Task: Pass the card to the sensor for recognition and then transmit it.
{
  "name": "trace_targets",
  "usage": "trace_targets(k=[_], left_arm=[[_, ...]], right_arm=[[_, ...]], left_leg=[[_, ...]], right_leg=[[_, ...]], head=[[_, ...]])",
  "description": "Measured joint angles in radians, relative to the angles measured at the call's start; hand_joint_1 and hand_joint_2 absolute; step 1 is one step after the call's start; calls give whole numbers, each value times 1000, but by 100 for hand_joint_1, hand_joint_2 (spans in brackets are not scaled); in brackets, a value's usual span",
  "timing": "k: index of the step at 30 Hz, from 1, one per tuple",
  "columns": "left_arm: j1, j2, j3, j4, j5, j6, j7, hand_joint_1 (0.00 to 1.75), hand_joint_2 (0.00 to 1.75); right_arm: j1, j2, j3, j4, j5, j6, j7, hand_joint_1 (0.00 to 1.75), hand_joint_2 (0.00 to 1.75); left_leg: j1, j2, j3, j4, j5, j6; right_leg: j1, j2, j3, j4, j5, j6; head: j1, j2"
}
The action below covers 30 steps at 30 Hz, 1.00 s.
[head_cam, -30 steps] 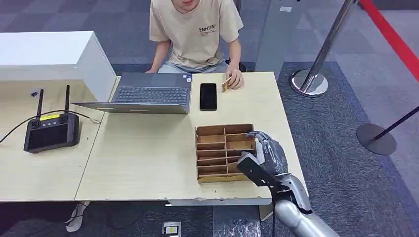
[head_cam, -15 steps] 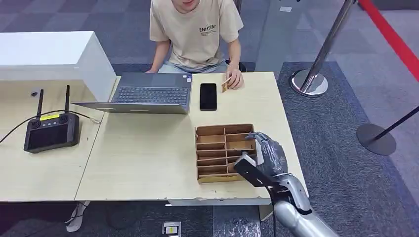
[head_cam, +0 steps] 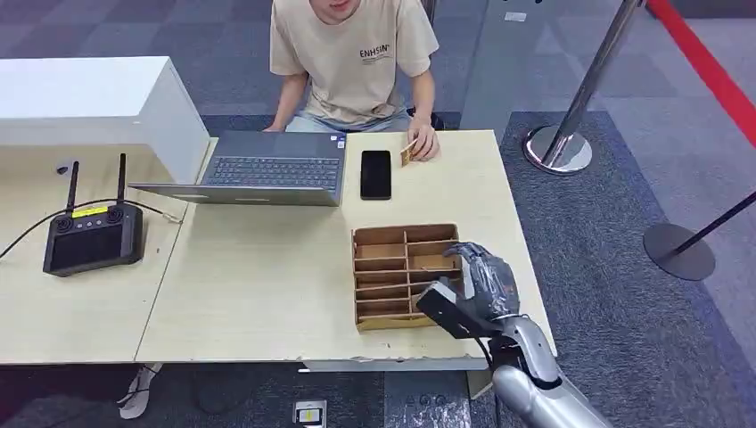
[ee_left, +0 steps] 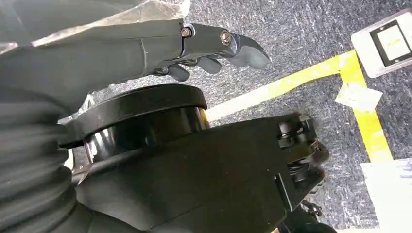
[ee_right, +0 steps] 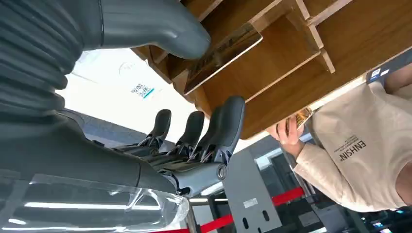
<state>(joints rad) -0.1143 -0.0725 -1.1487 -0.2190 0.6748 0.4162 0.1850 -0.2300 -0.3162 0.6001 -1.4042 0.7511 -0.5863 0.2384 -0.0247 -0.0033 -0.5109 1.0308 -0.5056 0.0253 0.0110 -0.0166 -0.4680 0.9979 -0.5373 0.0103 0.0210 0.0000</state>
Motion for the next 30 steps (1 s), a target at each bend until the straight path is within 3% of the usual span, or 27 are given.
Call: trace_targets(k=[8, 17, 18, 19, 20, 21, 22, 23, 24, 30], left_arm=[[0, 0, 0, 0, 0, 3, 0, 0, 175], [0, 0, 0, 0, 0, -6, 3, 0, 175], [0, 0, 0, 0, 0, -6, 3, 0, 175], [0, 0, 0, 0, 0, -6, 3, 0, 175], [0, 0, 0, 0, 0, -6, 3, 0, 175], [0, 0, 0, 0, 0, -6, 3, 0, 175], [0, 0, 0, 0, 0, -6, 3, 0, 175], [0, 0, 0, 0, 0, -6, 3, 0, 175], [0, 0, 0, 0, 0, -6, 3, 0, 175], [0, 0, 0, 0, 0, -6, 3, 0, 175]], right_arm=[[-2, 0, 2, 1, -5, 16, 1, 77, 175], [-9, -5, 13, 5, 95, 34, 62, 86, 175], [-9, -6, 14, 5, 97, 34, 63, 89, 175], [-10, -7, 15, 5, 98, 34, 63, 103, 175], [-10, -8, 15, 5, 98, 34, 64, 103, 175], [-11, -8, 16, 6, 99, 35, 64, 147, 175], [-12, -8, 17, 8, 99, 35, 64, 164, 175], [-13, -8, 18, 10, 100, 36, 64, 164, 175], [-13, -9, 18, 11, 100, 36, 64, 175, 175], [-18, -10, 18, 14, 100, 38, 66, 175, 175]], left_leg=[[0, 0, 0, 0, 0, 0], [0, 0, 0, 0, 0, 0], [0, 0, 0, 0, 0, 0], [0, 0, 0, 0, 0, 0], [0, 0, 0, 0, 0, 0], [0, 0, 0, 0, 0, 0], [0, 0, 0, 0, 0, 0], [0, 0, 0, 0, 0, 0], [0, 0, 0, 0, 0, 0], [0, 0, 1, 0, 0, 0]], right_leg=[[0, 0, 0, 0, 0, 0], [0, 0, 0, 0, 0, 0], [0, 0, 0, 0, 0, 0], [0, 0, 0, 0, 0, 0], [0, 0, 0, 0, 0, 0], [0, 0, 0, 0, 0, 0], [0, 0, 0, 0, 0, 0], [0, 0, 0, 0, 0, 0], [0, 0, 0, 0, 0, 0], [0, 0, 1, 0, 0, 0]], head=[[0, 0], [0, 0], [0, 0], [0, 0], [0, 0], [0, 0], [0, 0], [0, 0], [0, 0], [0, 0]])
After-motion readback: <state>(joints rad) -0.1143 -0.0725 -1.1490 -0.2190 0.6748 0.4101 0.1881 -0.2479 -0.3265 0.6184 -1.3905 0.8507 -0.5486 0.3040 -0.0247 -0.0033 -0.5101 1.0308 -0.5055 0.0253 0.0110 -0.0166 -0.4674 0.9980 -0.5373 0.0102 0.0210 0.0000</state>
